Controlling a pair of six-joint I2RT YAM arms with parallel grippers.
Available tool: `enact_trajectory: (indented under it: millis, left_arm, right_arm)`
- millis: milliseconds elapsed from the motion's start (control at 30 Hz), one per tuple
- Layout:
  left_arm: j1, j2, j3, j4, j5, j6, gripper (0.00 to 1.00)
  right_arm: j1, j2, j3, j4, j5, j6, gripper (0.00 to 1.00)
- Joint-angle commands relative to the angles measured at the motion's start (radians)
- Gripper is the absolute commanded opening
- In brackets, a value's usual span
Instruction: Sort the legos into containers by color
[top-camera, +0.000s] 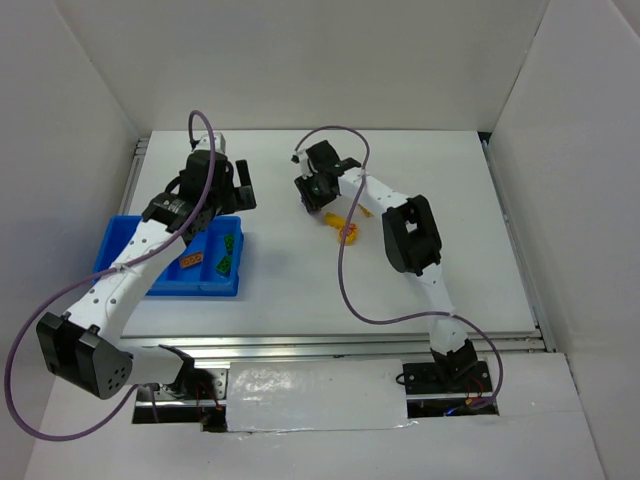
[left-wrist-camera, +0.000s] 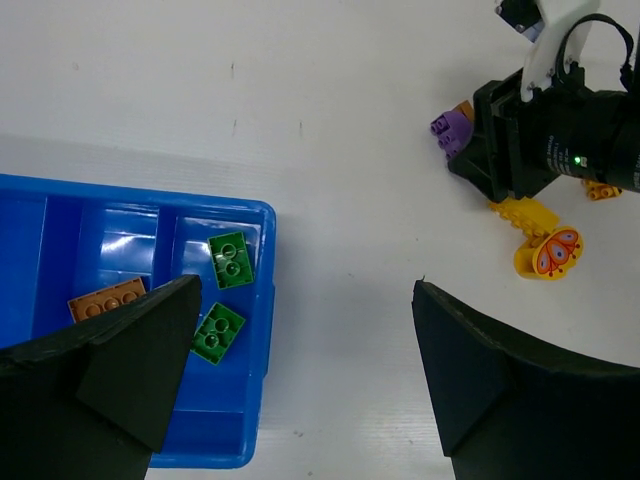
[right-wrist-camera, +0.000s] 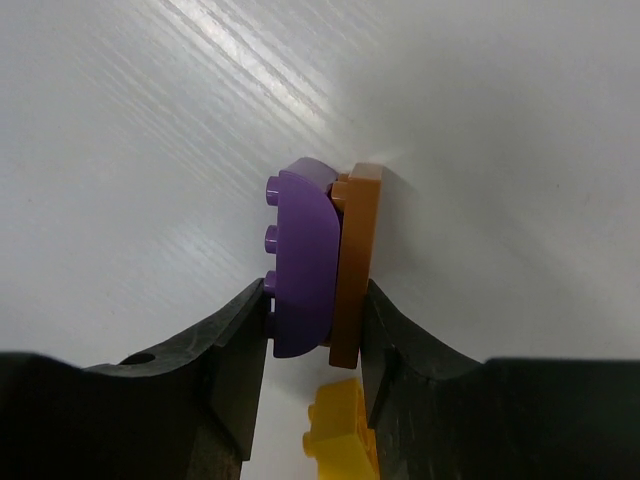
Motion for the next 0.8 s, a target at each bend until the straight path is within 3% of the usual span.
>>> enact_trajectory:
  millis: [0,133,167,267,300,500,633,767]
  left_arm:
    - [-0.004,-0.040,0.008,0.014,0.022,-0.005,1.00]
    - [0.016,-0.053,0.034,0.028,0.135,-0.040,1.00]
    - [0.020,-0.063,0.032,0.049,0.218,-0.045,1.00]
    - [0.049,-0.076,0.023,0.092,0.371,-0.058,1.00]
    - [0.056,-0.087,0.019,0.121,0.483,-0.063,1.00]
    - [0.062,-0.156,-0.059,0.196,0.755,-0.153,0.99]
    - [0.062,-0.245,-0.136,0.288,0.840,-0.255,0.98]
    - [0.062,-0.334,-0.162,0.273,0.831,-0.262,0.96]
  right_arm:
    - [0.005,-0.202,-0.112,0.153,0.041,0.098,0.00]
    - [0.014,-0.538,-0.401,0.413,0.009,0.338,0.00]
    - [0.038,-0.601,-0.557,0.470,0.006,0.369,0.00]
    - [0.106,-0.832,-0.794,0.636,0.040,0.416,0.00]
    - [0.161,-0.910,-0.830,0.653,0.056,0.417,0.00]
    - [0.325,-1.093,-0.995,0.742,0.210,0.448,0.00]
    - [0.414,-1.135,-1.035,0.756,0.349,0.462,0.00]
    - [0.460,-1.147,-1.049,0.761,0.417,0.469,0.00]
